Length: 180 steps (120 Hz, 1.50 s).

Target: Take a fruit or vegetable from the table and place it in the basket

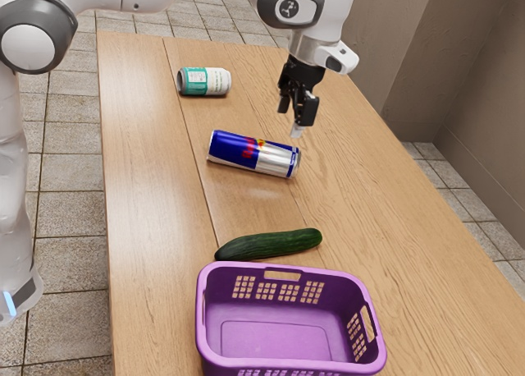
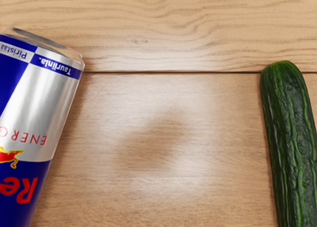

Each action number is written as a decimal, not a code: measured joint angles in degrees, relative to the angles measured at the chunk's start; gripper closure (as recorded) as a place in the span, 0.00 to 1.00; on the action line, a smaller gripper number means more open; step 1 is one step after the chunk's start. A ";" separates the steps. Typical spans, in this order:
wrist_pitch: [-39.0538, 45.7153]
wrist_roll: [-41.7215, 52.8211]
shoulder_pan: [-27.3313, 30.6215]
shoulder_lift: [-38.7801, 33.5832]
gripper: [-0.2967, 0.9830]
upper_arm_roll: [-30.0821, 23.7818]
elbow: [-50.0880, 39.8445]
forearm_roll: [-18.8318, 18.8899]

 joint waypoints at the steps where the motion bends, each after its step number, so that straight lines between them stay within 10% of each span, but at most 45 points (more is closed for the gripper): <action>1: -0.24 -0.06 -0.29 0.93 0.23 0.26 2.40 0.43; 17: -3.03 -0.85 -0.04 5.94 0.23 1.60 16.24 4.64; 72: -5.99 -2.57 0.03 8.26 0.23 1.15 16.83 3.73; 180: 13.53 -7.79 -10.96 -4.84 0.23 2.81 -21.87 -7.15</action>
